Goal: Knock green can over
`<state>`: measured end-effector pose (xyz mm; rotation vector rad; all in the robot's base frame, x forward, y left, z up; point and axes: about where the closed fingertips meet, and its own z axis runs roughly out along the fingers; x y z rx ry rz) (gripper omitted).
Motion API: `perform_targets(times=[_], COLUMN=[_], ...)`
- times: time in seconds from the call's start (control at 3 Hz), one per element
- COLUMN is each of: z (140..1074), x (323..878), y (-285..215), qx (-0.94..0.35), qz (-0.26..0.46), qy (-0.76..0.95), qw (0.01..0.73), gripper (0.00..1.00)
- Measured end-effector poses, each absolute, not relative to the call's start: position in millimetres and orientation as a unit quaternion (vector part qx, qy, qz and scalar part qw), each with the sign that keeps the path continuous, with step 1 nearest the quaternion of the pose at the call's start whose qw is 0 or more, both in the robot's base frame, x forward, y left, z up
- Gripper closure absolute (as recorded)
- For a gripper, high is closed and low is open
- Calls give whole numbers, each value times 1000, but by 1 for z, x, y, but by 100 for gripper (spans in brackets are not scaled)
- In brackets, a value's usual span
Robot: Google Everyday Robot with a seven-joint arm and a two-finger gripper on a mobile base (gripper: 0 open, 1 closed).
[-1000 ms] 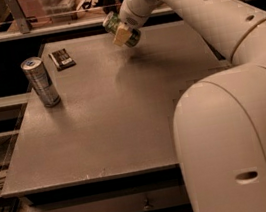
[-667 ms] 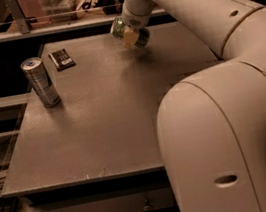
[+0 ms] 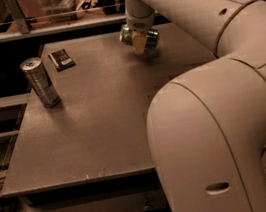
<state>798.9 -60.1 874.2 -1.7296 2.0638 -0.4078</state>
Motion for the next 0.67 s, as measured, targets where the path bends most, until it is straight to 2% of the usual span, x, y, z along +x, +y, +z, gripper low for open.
perform_targets(times=[0.33, 0.67], z=[871, 871], x=[799, 799], y=[-59, -59], qx=[-622, -622], qz=[-145, -145], qy=[741, 741], qw=[206, 206], gripper=[0, 0])
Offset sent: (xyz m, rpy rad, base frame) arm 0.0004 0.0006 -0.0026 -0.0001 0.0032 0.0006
